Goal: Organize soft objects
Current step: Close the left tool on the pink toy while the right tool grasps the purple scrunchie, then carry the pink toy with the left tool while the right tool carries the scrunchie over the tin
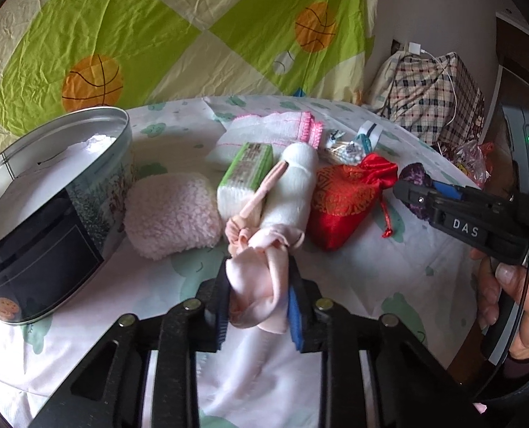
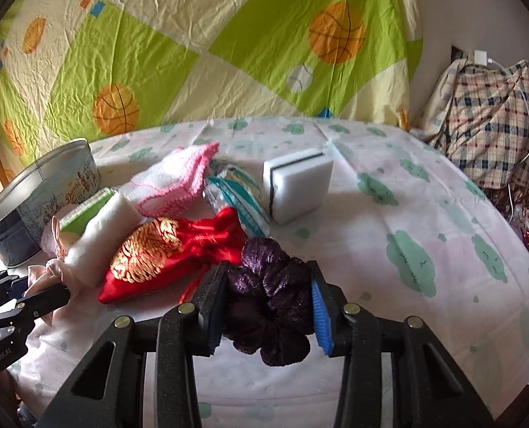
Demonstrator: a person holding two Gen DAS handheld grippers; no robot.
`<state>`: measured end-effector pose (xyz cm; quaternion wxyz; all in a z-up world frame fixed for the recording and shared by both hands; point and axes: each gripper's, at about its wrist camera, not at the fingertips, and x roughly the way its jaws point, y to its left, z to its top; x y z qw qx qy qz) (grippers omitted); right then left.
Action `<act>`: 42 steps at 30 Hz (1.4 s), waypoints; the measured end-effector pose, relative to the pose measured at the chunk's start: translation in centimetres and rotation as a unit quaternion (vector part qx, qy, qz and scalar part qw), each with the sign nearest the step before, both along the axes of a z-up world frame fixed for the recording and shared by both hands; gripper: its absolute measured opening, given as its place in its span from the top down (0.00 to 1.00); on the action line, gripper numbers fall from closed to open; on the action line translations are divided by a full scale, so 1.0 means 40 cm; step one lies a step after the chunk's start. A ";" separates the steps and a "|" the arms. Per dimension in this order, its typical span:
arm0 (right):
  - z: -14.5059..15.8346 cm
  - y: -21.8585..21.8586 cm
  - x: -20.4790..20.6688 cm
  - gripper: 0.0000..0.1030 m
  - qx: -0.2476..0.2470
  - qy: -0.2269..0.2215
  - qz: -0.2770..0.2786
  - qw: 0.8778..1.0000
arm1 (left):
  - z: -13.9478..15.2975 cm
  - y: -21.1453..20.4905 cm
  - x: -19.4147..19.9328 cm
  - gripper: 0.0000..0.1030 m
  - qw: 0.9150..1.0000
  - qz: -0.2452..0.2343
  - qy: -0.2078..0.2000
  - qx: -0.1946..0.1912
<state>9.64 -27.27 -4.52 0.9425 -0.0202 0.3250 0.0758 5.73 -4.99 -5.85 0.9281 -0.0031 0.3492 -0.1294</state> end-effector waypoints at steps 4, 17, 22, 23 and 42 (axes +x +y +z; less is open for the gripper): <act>0.016 -0.001 -0.023 0.58 0.003 -0.040 0.000 0.999 | 0.009 0.013 -0.013 0.77 1.000 0.006 -0.023 -0.006; 0.031 0.006 -0.060 0.58 -0.013 -0.100 -0.015 0.995 | 0.021 0.039 -0.041 0.77 0.997 0.039 -0.070 -0.002; 0.037 0.022 -0.061 0.58 0.001 -0.110 -0.003 0.994 | 0.020 0.052 -0.049 0.77 0.996 0.055 -0.071 0.008; 0.038 0.026 -0.060 0.58 0.007 -0.113 0.000 0.994 | 0.022 0.055 -0.050 0.77 0.996 0.057 -0.072 0.007; 0.040 0.092 -0.071 0.58 0.032 -0.127 0.027 0.991 | 0.068 0.101 -0.057 0.77 0.988 0.091 -0.124 0.013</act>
